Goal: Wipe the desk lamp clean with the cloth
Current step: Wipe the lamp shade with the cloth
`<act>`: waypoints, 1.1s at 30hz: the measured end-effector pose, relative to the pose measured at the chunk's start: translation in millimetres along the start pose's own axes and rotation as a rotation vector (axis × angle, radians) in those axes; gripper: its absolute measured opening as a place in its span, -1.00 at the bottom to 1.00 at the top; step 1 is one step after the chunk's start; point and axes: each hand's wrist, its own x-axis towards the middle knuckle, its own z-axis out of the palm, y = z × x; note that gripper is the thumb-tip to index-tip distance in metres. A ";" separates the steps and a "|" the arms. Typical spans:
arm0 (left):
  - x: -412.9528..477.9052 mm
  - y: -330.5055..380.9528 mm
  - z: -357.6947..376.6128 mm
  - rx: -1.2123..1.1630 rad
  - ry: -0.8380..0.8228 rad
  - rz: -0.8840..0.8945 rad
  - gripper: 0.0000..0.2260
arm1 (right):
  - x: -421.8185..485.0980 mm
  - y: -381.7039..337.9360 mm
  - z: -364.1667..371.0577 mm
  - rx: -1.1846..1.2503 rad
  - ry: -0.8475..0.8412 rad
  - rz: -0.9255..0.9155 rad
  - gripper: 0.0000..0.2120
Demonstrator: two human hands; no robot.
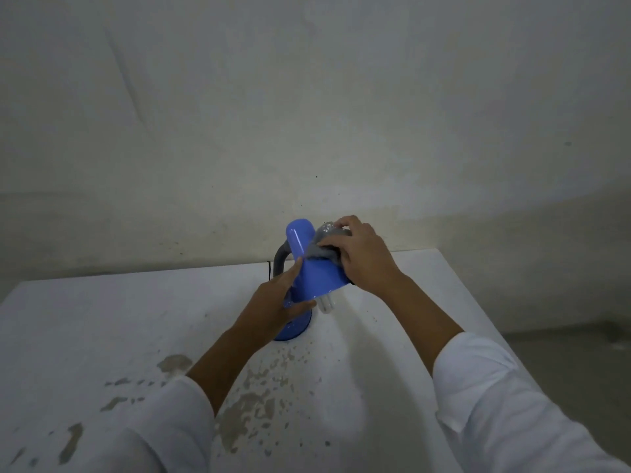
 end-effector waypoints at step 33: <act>-4.1 1.5 -2.6 -0.109 0.019 -0.050 -0.27 | 7.3 33.4 4.2 0.223 -0.283 0.395 -0.62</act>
